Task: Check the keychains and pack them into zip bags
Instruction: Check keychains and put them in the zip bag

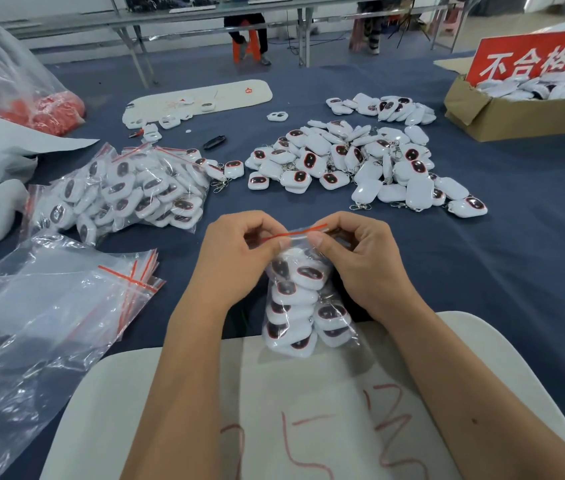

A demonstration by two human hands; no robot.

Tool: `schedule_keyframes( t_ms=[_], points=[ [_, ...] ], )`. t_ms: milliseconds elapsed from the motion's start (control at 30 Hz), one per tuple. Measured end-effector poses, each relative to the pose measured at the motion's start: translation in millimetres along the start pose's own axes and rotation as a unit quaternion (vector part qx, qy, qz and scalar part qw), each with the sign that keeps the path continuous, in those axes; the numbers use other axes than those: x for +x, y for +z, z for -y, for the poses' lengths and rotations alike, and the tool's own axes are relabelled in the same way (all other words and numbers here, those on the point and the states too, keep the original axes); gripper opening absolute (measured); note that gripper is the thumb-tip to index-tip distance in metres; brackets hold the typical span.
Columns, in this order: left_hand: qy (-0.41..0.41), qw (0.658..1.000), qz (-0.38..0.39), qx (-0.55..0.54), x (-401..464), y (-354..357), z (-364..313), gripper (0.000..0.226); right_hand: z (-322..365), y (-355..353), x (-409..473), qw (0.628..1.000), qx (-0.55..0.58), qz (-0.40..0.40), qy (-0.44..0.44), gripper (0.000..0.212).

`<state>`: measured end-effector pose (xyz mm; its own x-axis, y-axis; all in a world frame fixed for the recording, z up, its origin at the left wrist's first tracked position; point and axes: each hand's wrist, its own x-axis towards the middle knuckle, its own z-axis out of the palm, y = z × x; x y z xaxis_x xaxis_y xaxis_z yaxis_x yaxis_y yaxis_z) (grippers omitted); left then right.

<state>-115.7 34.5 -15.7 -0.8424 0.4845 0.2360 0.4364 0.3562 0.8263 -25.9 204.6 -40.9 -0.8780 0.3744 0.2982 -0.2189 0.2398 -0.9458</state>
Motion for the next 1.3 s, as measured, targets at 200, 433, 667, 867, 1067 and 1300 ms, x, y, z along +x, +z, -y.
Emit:
schedule_keyframes(
  t_ms=[200,433,667,867,1067,1300],
  points=[
    [0.014,0.999,0.002,-0.03,-0.4,-1.5,0.0,0.024,1.4,-0.4,-0.2,1.0,0.0,0.005,0.01,0.01],
    [0.005,0.996,-0.007,-0.084,0.1,-0.9,1.6,0.031,-0.8,-2.2,0.6,0.999,0.021,-0.035,0.03,0.012],
    [-0.077,0.981,-0.084,-0.16,-1.7,-11.0,14.0,0.028,-5.3,-3.4,3.1,0.996,0.038,-0.053,0.059,0.014],
    [-0.041,0.972,-0.098,-0.208,-0.4,-5.1,4.7,0.03,-5.8,-6.1,5.9,0.989,0.098,-0.023,0.106,0.012],
    [-0.03,0.984,-0.033,-0.172,-1.7,-1.4,2.4,0.032,-5.1,-6.1,2.9,0.992,0.106,-0.01,0.072,0.007],
    [-0.02,0.987,-0.033,-0.153,-0.6,1.7,2.3,0.031,-4.4,-4.2,4.1,0.986,0.14,0.011,0.085,0.007]
  ],
)
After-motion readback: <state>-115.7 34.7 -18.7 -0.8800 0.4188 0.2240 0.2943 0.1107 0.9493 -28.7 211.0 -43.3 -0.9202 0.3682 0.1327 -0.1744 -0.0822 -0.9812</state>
